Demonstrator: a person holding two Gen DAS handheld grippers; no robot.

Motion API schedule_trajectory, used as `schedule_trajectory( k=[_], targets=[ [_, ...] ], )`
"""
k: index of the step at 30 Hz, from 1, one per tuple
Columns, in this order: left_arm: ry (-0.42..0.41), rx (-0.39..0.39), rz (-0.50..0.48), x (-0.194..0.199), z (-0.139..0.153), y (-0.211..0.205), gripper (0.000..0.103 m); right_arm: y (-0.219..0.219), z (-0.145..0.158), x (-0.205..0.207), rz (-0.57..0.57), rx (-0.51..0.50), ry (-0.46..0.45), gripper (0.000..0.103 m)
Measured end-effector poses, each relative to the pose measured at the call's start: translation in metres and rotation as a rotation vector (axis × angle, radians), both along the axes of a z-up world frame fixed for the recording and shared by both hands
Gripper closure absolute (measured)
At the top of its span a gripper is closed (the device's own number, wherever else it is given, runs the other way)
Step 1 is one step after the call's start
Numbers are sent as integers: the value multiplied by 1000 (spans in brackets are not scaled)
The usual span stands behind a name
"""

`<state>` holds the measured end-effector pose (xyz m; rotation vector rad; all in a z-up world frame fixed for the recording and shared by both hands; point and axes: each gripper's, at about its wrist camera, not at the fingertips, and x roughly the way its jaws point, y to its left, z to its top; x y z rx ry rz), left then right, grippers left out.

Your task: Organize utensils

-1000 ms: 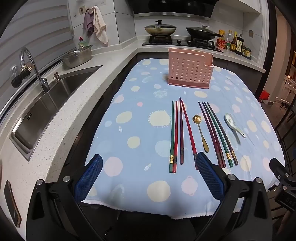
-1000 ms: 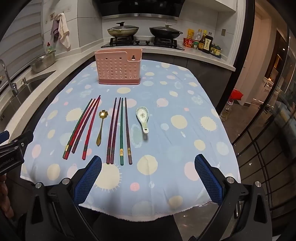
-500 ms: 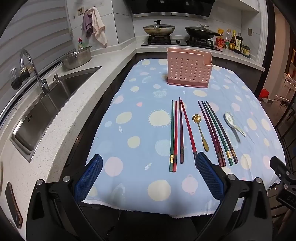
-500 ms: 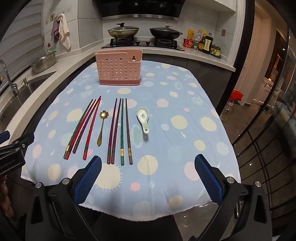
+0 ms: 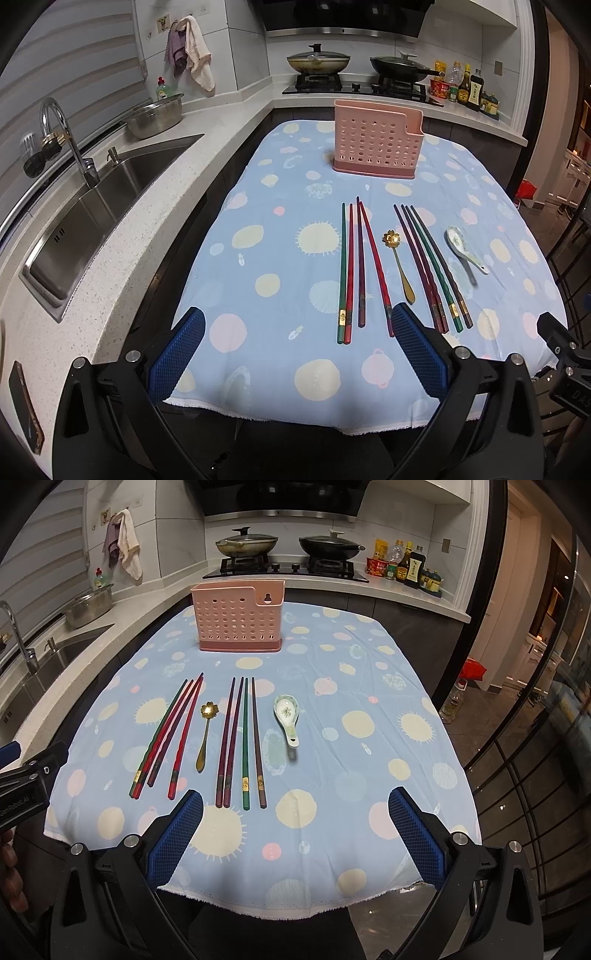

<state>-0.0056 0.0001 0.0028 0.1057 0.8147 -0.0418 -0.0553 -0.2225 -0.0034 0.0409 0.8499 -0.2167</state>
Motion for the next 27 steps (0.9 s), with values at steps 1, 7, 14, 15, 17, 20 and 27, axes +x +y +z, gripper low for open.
schedule_trajectory(
  k=[1,7,14,15,17,20,27],
  targets=[
    [-1,1,1,0,0,0,7,0,0,0,0,0,1,7],
    [-8,5,7,-1,2,0,7,2,1,1,2,-2,1,7],
    [-8,7,9,-1,2,0,7,1,2,1,2,0,0,7],
    [-8,7,9,-1,2,0,7,1,2,1,3,0,-1,7],
    [-7,5,9,-1,2,1,7,1,2,1,3,0,-1,7],
    [-7,5,9,-1,2,0,7,2,1,0,4,1,-2,7],
    [-10,7,7,-2,2,0,7,1,2,0,4,2,-3,7]
  ],
)
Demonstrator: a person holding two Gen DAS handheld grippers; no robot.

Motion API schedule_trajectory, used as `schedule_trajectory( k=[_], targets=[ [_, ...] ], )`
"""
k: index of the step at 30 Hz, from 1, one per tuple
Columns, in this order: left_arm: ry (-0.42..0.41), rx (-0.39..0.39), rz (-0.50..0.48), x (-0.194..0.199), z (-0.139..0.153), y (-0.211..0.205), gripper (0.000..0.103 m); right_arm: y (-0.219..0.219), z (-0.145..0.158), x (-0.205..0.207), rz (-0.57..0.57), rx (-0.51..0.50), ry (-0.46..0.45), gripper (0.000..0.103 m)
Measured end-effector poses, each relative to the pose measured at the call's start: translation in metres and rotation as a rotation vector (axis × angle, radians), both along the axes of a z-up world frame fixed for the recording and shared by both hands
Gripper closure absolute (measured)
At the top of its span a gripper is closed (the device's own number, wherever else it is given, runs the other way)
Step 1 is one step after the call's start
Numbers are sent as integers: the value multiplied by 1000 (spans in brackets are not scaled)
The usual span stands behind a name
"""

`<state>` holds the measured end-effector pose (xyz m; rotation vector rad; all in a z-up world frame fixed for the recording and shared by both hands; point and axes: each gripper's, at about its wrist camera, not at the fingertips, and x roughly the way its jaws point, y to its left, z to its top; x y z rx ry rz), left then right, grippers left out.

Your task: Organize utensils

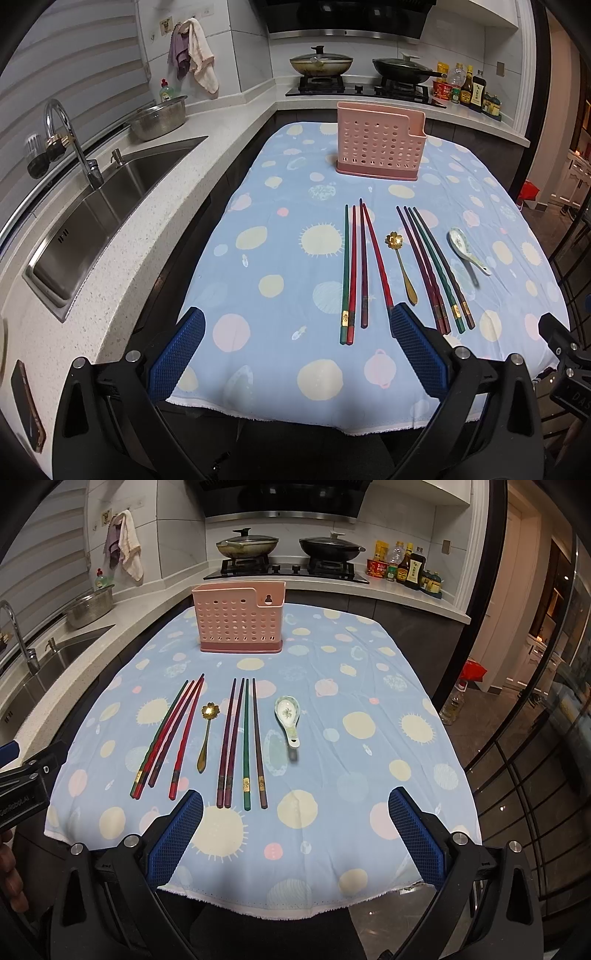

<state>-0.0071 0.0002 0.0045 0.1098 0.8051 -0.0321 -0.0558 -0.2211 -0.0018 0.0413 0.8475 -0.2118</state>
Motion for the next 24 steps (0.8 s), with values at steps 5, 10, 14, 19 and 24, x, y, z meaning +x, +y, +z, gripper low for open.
schedule_trajectory(
  k=[5,10,14,19,24],
  targets=[
    [-1,0,0,0,0,0,7,1,0,0,0,1,0,7],
    [-1,0,-2,0,1,0,7,1,-1,0,0,0,-2,7],
    [0,-3,-4,0,0,0,7,0,4,0,0,1,-2,7],
    [1,-5,-6,-1,0,-1,7,0,4,0,0,1,-3,7],
    [2,-7,-8,-1,0,0,7,-1,3,-1,1,1,-3,7]
  ],
)
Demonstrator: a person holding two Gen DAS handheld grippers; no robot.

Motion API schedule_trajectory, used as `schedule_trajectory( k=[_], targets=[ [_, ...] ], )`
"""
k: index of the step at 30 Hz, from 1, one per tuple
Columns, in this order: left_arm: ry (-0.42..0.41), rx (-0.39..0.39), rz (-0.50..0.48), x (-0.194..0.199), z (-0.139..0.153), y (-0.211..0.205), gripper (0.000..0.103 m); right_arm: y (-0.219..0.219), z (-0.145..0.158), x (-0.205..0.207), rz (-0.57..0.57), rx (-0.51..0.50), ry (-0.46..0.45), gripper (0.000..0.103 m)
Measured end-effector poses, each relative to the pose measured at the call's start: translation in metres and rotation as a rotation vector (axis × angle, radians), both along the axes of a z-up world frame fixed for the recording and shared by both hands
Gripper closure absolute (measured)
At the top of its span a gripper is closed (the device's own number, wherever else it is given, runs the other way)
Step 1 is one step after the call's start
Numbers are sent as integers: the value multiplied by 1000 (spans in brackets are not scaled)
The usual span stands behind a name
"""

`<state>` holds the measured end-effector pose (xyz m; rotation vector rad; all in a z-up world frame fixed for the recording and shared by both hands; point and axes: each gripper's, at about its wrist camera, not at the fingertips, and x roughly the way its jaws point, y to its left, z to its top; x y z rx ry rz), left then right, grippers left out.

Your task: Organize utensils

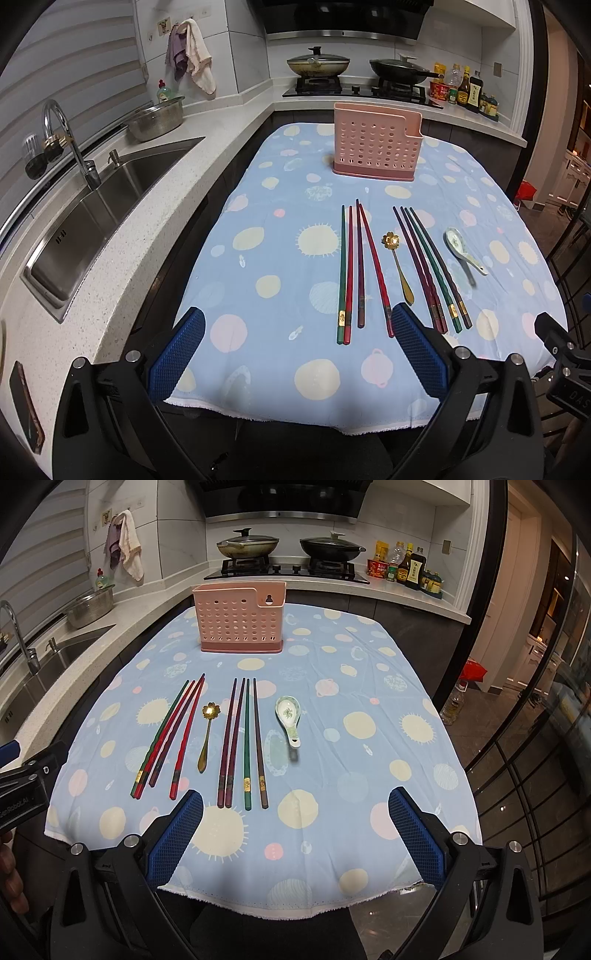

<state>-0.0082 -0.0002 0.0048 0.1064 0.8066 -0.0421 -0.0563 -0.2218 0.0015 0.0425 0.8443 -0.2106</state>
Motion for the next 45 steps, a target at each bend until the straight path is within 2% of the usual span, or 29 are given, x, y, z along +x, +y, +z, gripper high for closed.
schedule_trajectory(
  k=[45],
  targets=[
    [25,-23,-66,3,-5,-11,7,0,0,2,-2,11,6,7]
  ],
)
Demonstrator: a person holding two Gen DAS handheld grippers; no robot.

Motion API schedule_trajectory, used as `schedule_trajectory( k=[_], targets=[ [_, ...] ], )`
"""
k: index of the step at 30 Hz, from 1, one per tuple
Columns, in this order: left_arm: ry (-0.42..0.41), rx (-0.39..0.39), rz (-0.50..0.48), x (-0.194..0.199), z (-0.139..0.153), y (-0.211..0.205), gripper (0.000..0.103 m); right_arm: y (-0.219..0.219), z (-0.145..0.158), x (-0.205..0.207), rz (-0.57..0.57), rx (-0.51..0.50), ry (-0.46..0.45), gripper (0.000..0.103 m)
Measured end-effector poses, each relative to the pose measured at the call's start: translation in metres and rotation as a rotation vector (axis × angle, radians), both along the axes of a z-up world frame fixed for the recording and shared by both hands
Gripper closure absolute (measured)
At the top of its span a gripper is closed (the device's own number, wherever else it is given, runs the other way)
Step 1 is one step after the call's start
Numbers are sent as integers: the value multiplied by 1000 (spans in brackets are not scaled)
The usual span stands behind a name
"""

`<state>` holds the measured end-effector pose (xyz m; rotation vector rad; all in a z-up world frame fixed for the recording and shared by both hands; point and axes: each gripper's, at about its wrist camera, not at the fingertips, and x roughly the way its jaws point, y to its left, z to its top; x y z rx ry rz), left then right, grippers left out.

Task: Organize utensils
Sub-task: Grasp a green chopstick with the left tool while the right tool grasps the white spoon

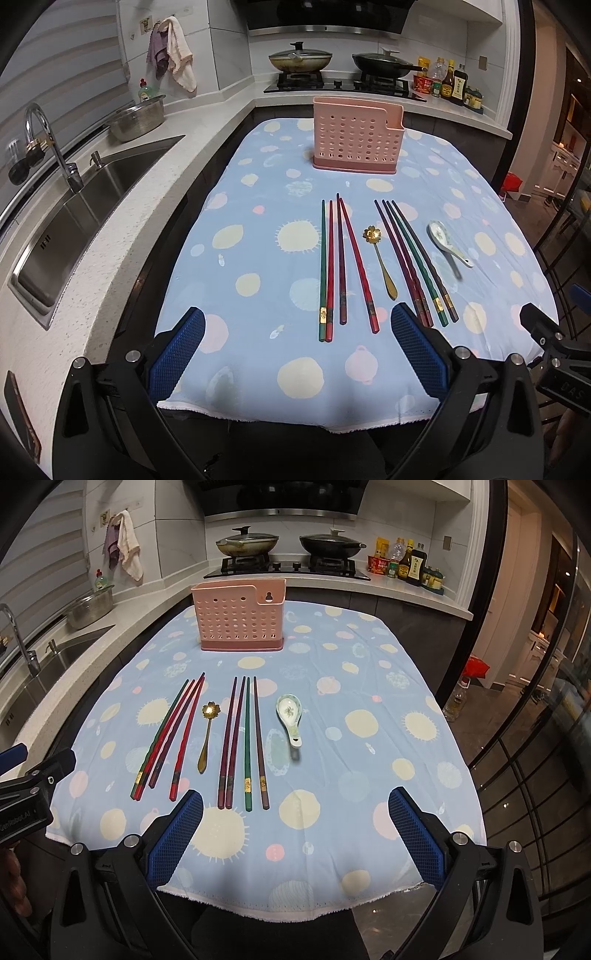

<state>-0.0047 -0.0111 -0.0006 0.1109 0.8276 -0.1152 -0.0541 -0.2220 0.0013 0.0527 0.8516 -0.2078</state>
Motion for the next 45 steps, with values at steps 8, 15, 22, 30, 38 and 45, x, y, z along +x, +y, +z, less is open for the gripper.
schedule_trajectory(
  k=[8,15,22,30,38,45],
  targets=[
    [35,-15,-16,9,-10,-3,7,-8,-10,8,-6,17,17,7],
    [125,-87,-47,30,-38,5,7,-18,-24,18,-25,52,44,7],
    [177,-42,-34,53,-75,12,7,-26,-38,33,-39,78,74,7],
    [220,-17,-21,70,-105,20,7,-22,-46,51,-27,85,101,7],
    [232,9,-28,84,-120,18,9,-14,-51,65,-7,83,122,7],
    [235,-10,-21,89,-123,25,8,-8,-54,74,4,79,138,7]
  ],
)
